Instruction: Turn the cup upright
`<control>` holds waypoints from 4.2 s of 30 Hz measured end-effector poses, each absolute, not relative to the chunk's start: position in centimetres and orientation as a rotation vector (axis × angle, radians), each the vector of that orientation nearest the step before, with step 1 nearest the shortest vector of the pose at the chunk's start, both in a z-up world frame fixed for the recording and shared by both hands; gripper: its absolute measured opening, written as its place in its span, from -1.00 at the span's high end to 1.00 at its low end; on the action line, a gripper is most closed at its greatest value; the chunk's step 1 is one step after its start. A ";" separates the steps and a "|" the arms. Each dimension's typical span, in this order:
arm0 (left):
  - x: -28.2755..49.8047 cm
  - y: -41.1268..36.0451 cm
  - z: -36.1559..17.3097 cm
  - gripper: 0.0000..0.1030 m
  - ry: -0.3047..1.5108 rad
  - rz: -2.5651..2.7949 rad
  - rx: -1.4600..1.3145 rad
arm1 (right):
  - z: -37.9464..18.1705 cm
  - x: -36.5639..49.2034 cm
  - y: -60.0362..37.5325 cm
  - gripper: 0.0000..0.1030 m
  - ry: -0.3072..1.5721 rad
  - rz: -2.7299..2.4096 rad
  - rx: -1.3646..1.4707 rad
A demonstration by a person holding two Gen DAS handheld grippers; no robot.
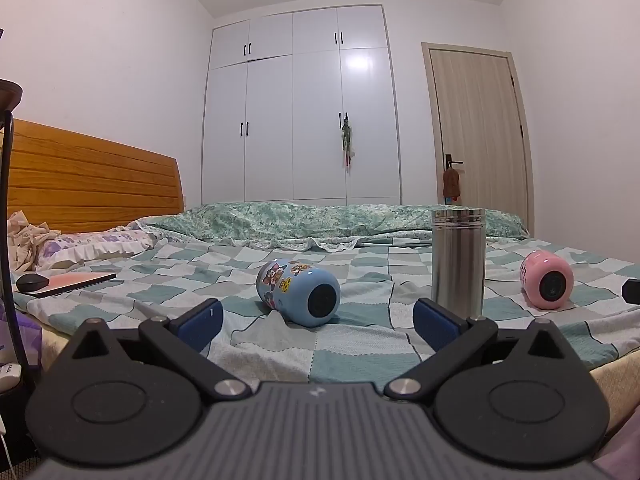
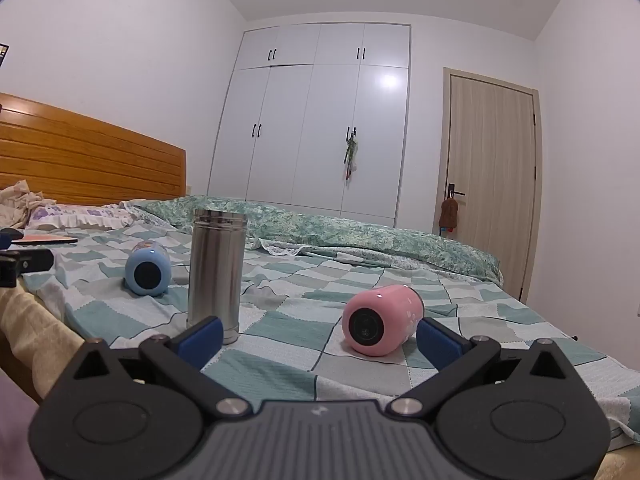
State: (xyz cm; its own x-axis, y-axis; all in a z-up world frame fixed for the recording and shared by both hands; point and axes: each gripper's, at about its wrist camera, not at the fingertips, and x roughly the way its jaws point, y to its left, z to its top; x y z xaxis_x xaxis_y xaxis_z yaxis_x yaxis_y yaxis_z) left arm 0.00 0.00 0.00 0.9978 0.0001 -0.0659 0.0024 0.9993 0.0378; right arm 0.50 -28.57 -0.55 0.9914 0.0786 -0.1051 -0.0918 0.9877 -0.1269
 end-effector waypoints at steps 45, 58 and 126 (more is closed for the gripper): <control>0.0 0.0 0.0 -1.00 0.066 -0.001 0.035 | -0.5 0.5 -28.5 -1.00 0.101 0.086 -0.135; 0.0 0.0 0.0 -1.00 0.066 -0.002 0.035 | -0.5 0.5 -28.5 -1.00 0.101 0.086 -0.135; 4.4 10.7 2.1 -1.00 0.123 0.115 -0.010 | 2.0 11.6 -9.3 -1.00 0.147 0.550 -0.160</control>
State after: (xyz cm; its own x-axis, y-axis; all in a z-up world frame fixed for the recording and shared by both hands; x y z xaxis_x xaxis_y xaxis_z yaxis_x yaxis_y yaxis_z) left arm 4.44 10.72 2.13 0.9859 0.1135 -0.1228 -0.1148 0.9934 -0.0034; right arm 11.58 -9.35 1.98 0.8427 0.5069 -0.1812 -0.5297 0.8409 -0.1113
